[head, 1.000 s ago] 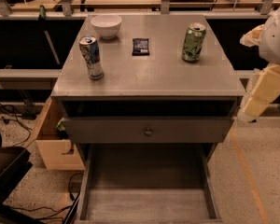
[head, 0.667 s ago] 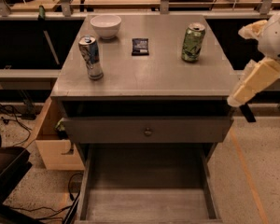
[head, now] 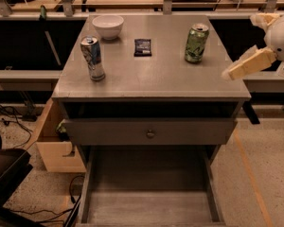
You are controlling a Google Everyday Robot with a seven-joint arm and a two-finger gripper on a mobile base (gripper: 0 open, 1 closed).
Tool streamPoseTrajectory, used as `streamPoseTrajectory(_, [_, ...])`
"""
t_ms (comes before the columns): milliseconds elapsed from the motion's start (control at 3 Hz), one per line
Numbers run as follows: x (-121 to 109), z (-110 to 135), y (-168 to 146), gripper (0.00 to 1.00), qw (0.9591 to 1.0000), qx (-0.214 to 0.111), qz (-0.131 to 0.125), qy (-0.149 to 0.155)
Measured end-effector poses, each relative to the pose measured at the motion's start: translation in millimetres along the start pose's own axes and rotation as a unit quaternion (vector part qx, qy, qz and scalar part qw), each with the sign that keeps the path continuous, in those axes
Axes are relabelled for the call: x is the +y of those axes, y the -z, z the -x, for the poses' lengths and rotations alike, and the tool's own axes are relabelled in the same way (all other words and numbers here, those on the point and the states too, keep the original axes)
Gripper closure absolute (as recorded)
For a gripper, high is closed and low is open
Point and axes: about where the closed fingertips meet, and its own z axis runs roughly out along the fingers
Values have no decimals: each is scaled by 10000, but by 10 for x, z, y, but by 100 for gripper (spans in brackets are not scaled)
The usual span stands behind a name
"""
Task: Place green can into middle drawer
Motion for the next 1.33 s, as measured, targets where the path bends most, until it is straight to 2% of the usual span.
streamPoseTrajectory(333, [-235,-143,-50,0,9979,-423,-285,-394])
streamPoseTrajectory(1000, [-200,-162,-113,0,9962,-598,-302,-552])
streamPoseTrajectory(1333, [-249,-127,-383,0,9895,-1093,-302,-891])
